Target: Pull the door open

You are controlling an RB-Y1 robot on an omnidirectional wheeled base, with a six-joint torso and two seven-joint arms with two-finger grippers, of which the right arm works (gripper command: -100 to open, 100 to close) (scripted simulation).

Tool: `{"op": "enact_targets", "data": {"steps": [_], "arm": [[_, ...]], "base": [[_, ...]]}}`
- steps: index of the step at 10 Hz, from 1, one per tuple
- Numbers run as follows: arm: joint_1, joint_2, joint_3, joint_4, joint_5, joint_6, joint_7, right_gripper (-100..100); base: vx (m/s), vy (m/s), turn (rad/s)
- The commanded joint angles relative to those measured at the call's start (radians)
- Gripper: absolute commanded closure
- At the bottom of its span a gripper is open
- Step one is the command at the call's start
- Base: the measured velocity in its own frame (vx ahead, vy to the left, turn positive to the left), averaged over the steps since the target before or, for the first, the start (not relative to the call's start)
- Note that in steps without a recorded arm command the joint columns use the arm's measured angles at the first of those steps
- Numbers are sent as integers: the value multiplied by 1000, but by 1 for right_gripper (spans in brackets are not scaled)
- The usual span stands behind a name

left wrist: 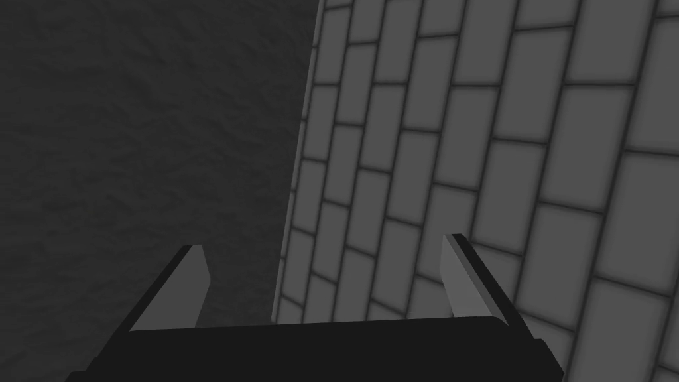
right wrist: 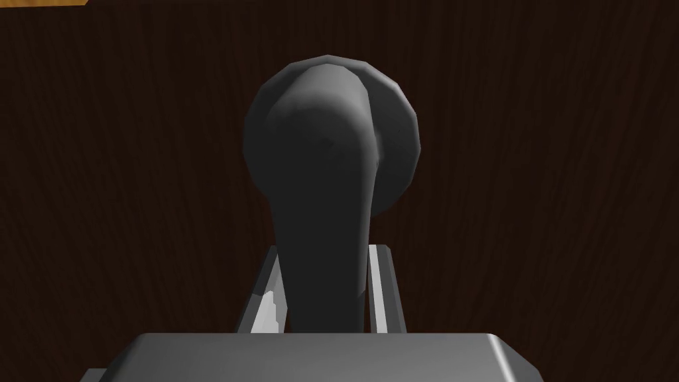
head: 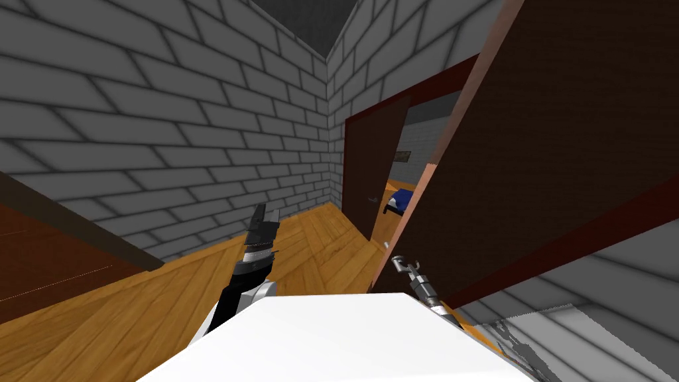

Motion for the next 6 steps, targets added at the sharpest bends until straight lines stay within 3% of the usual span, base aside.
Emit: {"op": "enact_targets", "data": {"steps": [1,6], "arm": [[6,-1,4,21,2,-30,-3,100],[26,-10,9,54,5,-93,-14,100]], "base": [[-168,-39,190],[-196,-53,161]]}}
